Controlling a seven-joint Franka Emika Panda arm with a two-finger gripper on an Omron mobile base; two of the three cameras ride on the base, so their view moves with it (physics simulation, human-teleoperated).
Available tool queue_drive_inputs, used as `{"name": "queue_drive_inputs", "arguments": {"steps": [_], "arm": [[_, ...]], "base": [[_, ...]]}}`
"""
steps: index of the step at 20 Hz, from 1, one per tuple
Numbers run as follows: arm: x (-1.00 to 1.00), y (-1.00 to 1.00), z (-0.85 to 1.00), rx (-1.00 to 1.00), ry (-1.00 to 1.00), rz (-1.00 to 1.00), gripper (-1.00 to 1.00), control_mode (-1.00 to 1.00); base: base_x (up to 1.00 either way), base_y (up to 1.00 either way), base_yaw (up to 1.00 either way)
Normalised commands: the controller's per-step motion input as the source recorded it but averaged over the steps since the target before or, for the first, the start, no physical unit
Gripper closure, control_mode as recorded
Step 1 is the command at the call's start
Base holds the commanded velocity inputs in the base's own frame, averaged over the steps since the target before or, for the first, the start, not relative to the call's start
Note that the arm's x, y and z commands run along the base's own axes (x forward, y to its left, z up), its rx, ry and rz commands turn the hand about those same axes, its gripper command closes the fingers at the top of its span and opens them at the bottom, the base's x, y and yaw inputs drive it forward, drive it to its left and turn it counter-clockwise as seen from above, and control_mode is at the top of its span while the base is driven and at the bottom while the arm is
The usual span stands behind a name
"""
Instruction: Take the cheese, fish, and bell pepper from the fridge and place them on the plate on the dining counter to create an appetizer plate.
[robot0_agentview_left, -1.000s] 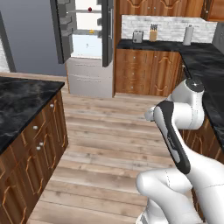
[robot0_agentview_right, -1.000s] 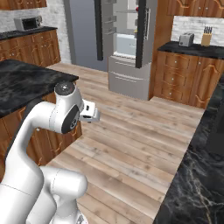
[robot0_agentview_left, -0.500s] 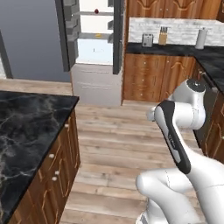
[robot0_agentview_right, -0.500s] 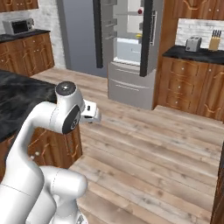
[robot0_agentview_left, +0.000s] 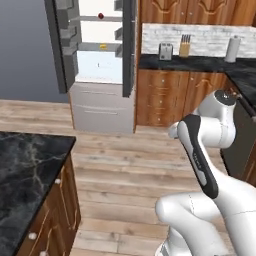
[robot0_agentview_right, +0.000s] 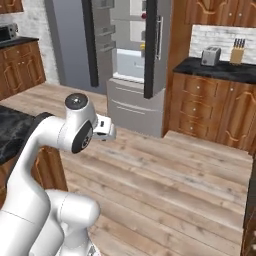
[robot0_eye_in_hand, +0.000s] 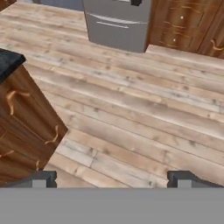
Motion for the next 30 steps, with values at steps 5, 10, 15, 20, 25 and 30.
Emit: {"name": "queue_drive_inputs", "arguments": {"steps": [5, 10, 15, 20, 25, 30], "arm": [[0.00, 0.00, 0.00, 0.00, 0.00, 0.00, -1.00, 1.00], [0.00, 0.00, 0.00, 0.00, 0.00, 0.00, -1.00, 1.00], [0.00, 0.00, 0.00, 0.00, 0.00, 0.00, -1.00, 1.00], [0.00, 0.00, 0.00, 0.00, 0.00, 0.00, -1.00, 1.00], [0.00, 0.00, 0.00, 0.00, 0.00, 0.00, -1.00, 1.00], [0.00, 0.00, 0.00, 0.00, 0.00, 0.00, -1.00, 1.00]], "base": [[1.00, 0.12, -0.02], [1.00, 0.37, -0.01], [1.00, 0.71, -0.04], [1.00, 0.00, -0.01], [1.00, -0.04, 0.00], [1.00, 0.62, -0.02]]}}
